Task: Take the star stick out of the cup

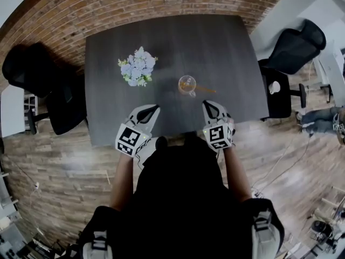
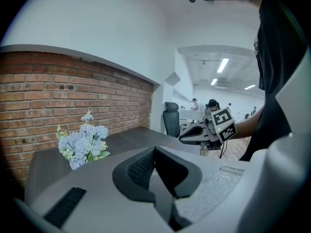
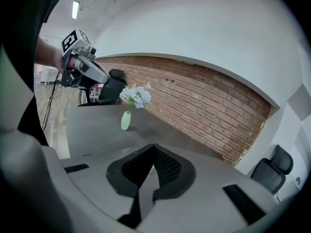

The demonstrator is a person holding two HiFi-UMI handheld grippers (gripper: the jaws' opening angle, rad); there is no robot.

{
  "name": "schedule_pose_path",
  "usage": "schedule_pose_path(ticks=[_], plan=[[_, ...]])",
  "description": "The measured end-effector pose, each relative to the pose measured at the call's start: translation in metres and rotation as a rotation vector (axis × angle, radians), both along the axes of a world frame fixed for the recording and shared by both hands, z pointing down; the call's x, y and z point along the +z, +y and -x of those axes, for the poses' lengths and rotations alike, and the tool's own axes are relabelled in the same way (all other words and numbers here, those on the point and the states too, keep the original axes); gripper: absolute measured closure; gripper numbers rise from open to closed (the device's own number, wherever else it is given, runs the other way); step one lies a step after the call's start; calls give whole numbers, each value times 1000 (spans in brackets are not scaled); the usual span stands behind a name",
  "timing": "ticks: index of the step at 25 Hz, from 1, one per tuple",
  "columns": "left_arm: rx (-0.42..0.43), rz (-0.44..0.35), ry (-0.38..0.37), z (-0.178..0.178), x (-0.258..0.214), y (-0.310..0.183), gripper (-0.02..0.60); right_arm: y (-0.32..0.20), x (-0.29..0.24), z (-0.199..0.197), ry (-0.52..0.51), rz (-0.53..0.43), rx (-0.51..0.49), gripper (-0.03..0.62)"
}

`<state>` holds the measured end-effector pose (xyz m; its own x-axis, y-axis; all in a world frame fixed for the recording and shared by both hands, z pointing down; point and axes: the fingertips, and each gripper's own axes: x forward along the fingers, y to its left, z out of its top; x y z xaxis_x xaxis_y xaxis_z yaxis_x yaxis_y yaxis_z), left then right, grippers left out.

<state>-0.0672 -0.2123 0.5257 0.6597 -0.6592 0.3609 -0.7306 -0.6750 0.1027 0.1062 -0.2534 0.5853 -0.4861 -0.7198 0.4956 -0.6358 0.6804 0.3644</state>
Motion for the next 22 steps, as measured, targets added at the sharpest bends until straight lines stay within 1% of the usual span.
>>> schedule_pose_path(ticks=[4, 10, 14, 19, 22], plan=[[-37, -6, -3, -9, 3, -7, 580, -13, 6, -4, -17, 8, -50, 594], [-107, 3, -12, -18, 2, -12, 580, -28, 17, -10, -11, 32, -114, 594], [-158, -4, -15, -19, 4, -12, 580, -35, 25, -8, -1, 44, -182, 594], [-236, 11, -16, -17, 11, -5, 580, -41, 37, -6, 4, 55, -257, 592], [-286, 20, -16, -15, 16, 1, 580, -45, 46, -6, 24, 63, -305, 592]])
